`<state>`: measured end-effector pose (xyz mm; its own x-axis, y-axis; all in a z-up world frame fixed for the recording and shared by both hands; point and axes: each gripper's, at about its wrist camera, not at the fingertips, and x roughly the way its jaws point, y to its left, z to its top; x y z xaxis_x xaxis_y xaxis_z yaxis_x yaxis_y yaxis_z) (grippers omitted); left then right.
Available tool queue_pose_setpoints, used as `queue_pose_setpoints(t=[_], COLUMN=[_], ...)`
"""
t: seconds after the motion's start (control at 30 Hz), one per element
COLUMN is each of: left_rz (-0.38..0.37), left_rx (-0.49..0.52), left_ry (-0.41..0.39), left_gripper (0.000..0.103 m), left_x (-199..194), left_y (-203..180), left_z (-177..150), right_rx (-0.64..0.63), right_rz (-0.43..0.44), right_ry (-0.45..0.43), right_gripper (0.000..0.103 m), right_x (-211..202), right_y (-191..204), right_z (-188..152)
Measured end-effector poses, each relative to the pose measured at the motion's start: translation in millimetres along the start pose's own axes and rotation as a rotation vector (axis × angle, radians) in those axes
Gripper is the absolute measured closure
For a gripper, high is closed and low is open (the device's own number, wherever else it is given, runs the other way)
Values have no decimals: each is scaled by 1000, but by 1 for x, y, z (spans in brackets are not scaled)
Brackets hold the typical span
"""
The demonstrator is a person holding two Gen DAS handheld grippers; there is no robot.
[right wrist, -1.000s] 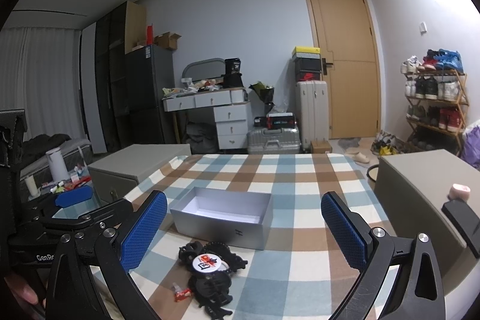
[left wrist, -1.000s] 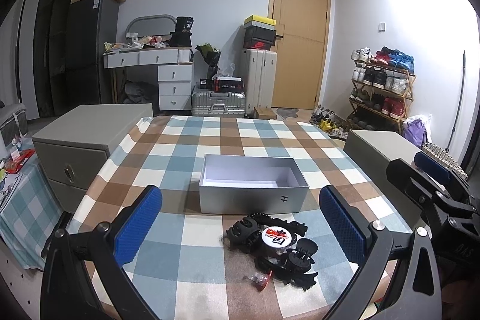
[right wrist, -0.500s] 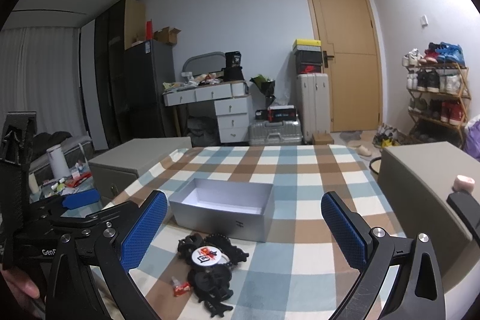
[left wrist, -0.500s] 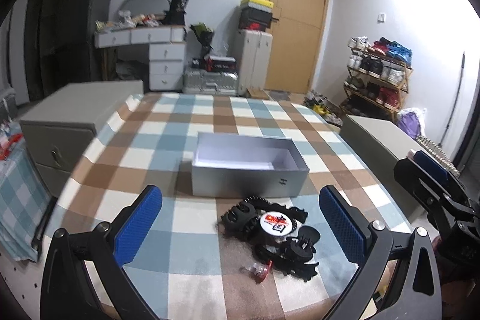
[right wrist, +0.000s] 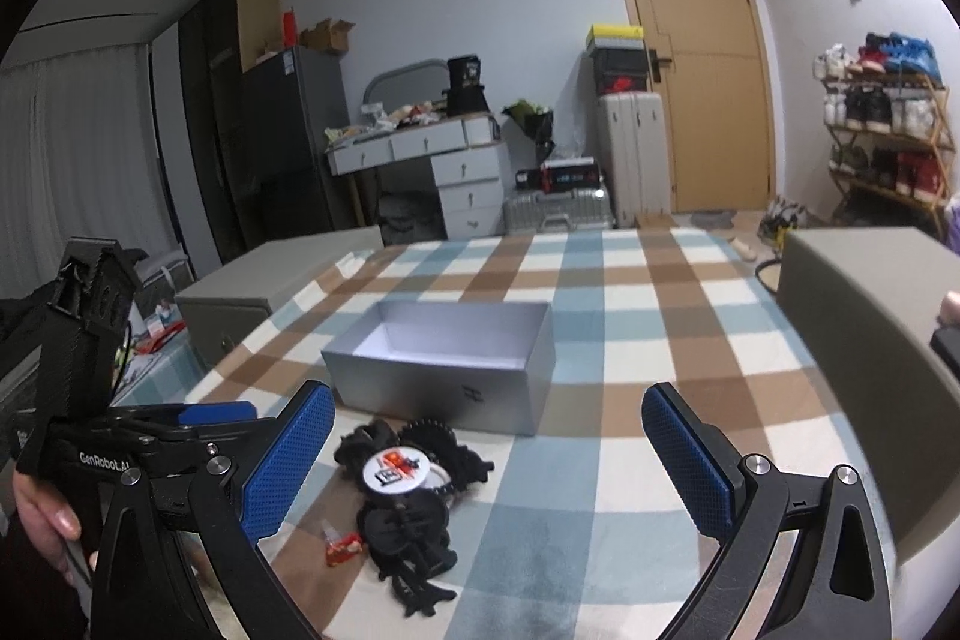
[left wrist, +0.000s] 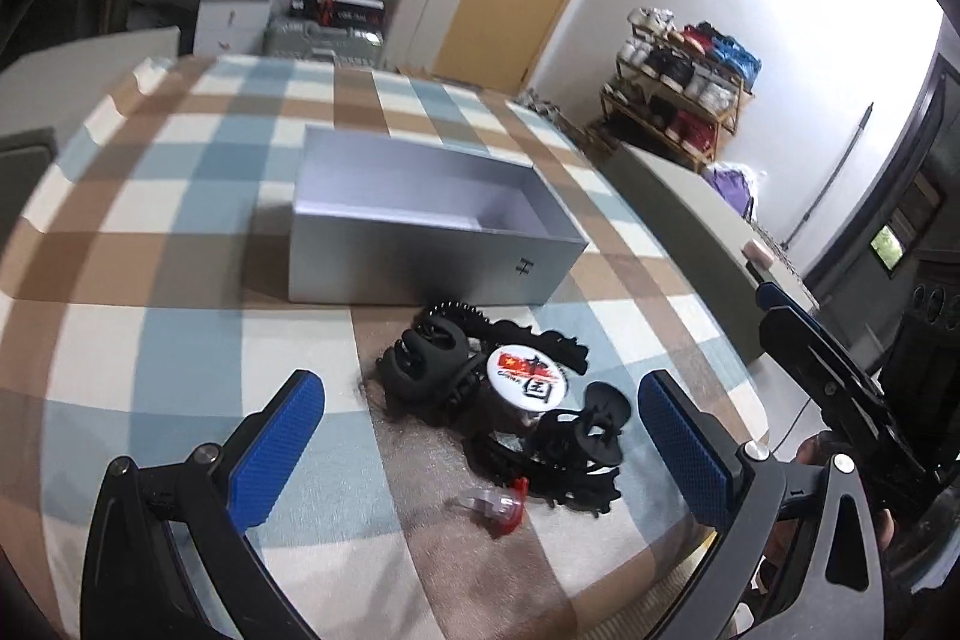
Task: Organize jewelry
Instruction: 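Lower the left tool onto the pile and grasp the black claw clip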
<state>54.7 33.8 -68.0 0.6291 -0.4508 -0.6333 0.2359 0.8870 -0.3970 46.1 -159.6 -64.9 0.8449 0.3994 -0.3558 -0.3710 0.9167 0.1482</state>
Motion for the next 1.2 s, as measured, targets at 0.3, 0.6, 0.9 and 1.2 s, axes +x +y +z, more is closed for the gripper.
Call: queue_pose_setpoints(t=[0.3,0.6,0.9,1.2], left_rz=[-134,-168,-165,-87], left_rx=[-104,-161,-202,-173], left_ry=[92,132,187,216], left_gripper=[13,19,52,72], left_x=[19,30,38,31], left_y=[25,44,57,52], left_z=[5,8,13,11], right_rx=[31,35,15,4], right_rz=[13,23,19,27], right_ry=[61,94,108,115], right_gripper=[0,0,0,0], right_x=[23,33,38,41], right_y=[-12,-13,-10,-7], right_z=[-8,-10,-8,-6])
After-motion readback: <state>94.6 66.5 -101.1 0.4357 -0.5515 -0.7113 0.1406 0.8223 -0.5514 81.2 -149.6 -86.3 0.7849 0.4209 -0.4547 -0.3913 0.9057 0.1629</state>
